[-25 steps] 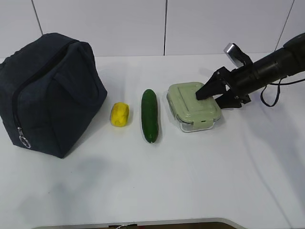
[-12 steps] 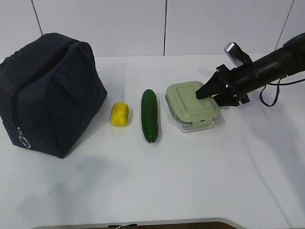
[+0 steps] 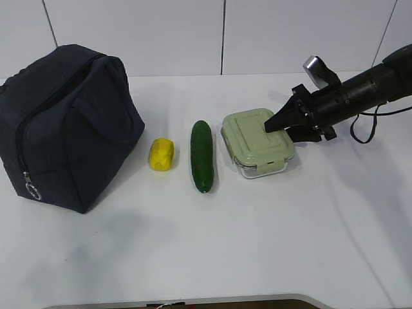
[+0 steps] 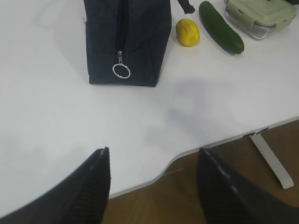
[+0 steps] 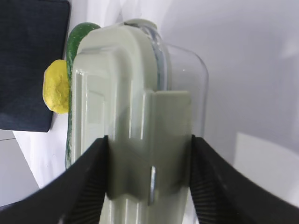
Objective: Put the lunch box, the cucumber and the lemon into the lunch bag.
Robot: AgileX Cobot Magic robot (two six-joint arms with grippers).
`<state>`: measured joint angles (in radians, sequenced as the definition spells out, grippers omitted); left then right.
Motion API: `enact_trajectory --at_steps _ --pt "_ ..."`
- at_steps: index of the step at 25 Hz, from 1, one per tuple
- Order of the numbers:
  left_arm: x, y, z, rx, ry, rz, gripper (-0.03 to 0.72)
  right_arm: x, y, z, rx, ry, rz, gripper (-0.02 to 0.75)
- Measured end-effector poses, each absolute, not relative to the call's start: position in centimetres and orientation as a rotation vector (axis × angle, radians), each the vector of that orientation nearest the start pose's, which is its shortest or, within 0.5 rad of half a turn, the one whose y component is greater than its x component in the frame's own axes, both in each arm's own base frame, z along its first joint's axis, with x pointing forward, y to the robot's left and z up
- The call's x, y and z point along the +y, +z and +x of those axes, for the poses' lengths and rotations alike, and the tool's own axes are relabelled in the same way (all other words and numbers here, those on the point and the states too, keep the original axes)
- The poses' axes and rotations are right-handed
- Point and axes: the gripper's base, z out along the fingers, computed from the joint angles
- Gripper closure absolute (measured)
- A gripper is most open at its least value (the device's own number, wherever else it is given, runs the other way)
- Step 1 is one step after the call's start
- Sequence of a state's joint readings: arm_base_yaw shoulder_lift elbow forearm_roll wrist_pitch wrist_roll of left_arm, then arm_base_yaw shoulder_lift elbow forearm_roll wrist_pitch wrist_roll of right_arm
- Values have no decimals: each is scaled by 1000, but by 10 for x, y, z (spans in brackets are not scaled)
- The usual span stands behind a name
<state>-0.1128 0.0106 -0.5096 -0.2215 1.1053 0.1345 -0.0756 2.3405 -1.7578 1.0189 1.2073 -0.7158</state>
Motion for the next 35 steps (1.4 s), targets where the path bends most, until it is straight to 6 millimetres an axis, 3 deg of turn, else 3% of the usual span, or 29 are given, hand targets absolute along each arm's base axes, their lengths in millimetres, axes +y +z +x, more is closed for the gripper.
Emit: enact_trajectory --at_steps 19,25,35 --pt "-17 278 -9 2061 -254 272 265 38 145 467 2617 1283 -187 364" --pt "-17 295 -11 2044 -252 275 265 38 147 467 2623 1283 -163 364" --pt "-21 338 34 2123 -258 255 266 37 167 467 2592 1236 -156 364"
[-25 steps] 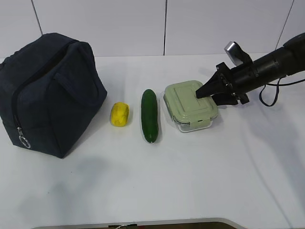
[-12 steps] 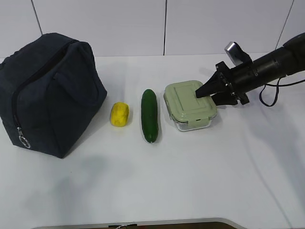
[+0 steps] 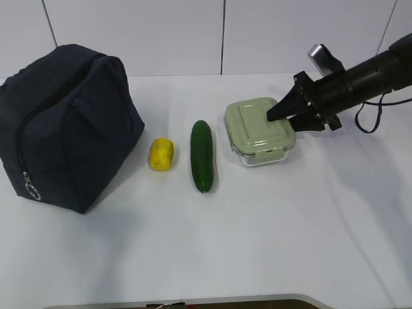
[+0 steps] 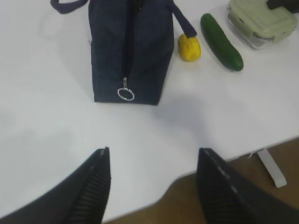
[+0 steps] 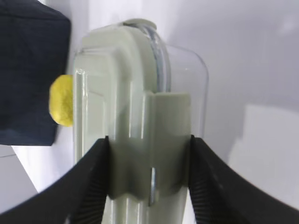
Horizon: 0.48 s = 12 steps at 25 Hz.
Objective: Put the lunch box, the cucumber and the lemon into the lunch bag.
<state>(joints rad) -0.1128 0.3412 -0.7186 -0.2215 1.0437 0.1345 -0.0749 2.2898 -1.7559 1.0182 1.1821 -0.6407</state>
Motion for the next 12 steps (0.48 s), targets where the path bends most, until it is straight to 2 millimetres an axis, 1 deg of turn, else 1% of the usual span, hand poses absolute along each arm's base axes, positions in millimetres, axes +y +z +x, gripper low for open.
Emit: enact_trajectory --at_steps 4,9,12 --pt "-23 351 62 2113 -255 231 266 39 183 466 2543 1257 -150 364" --pt "-27 355 104 2143 -247 203 266 40 200 464 2506 1257 -156 364" --pt "-28 358 131 2129 -228 185 266 41 211 464 2471 1283 -133 364"
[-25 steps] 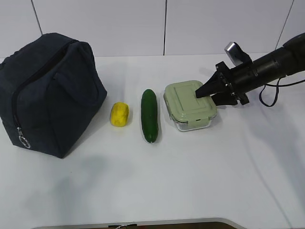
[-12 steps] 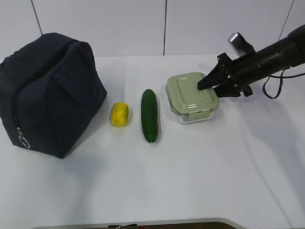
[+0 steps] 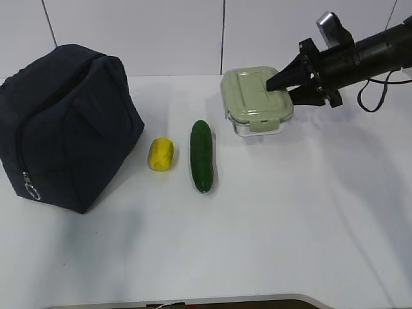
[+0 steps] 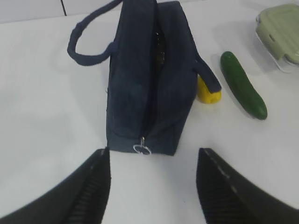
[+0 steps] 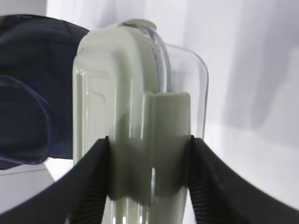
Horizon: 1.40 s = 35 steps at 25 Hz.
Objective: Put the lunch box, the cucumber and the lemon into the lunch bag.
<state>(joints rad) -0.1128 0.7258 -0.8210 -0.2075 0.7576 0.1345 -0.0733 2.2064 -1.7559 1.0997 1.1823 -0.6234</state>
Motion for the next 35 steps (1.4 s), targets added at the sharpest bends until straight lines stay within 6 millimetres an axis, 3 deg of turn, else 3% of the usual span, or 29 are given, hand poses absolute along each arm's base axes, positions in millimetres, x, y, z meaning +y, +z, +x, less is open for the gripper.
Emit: enact_trajectory --at_steps 6,12,19,25,30,35 --pt "-33 364 188 2177 -210 176 266 44 229 462 2405 1334 -101 364" --pt "-36 368 250 2223 -200 160 266 44 232 462 2402 1351 -78 364" --pt "-22 349 314 2338 -376 122 255 44 232 462 2407 1357 -61 364" --pt "2 327 352 2389 -556 122 249 44 232 462 2405 1367 -46 364" --pt "1 311 372 2408 -630 198 246 44 242 460 2385 1366 -52 364" --pt "2 299 380 2425 -633 216 246 45 255 458 2346 1382 -53 364"
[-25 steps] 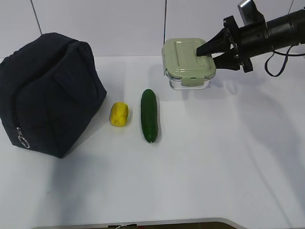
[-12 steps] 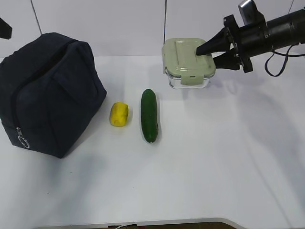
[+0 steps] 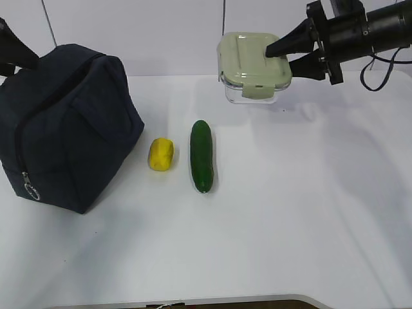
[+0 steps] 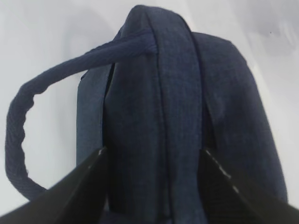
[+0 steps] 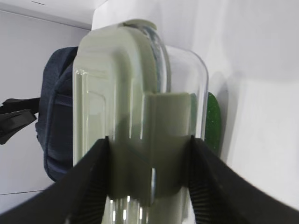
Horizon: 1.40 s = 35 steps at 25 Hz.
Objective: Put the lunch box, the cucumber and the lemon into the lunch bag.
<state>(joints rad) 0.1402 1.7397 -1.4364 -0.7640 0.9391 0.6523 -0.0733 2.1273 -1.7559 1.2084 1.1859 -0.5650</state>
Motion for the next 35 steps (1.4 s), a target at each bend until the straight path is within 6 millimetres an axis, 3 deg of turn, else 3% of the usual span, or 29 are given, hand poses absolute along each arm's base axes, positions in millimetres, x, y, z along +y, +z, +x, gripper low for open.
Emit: enact_trajectory --at_steps 6,11,13,18,21,30,35 --pt "4 289 386 2440 -631 216 246 49 261 458 2313 1418 -42 364" --pt "3 273 390 2490 -679 215 253 75 261 454 2325 1448 -102 364" --pt "2 273 390 2496 -690 217 291 89 261 452 2328 1468 -134 364" --pt "-1 273 388 2503 -742 221 500 114 264 447 2311 1532 -173 364" --pt "-3 274 386 2510 -784 228 582 125 267 445 2291 1575 -179 364" --pt "-10 279 381 2501 -908 223 687 163 275 436 2205 1698 -247 364" --pt "-13 294 375 2478 -909 218 697 184 279 429 2175 1758 -277 364"
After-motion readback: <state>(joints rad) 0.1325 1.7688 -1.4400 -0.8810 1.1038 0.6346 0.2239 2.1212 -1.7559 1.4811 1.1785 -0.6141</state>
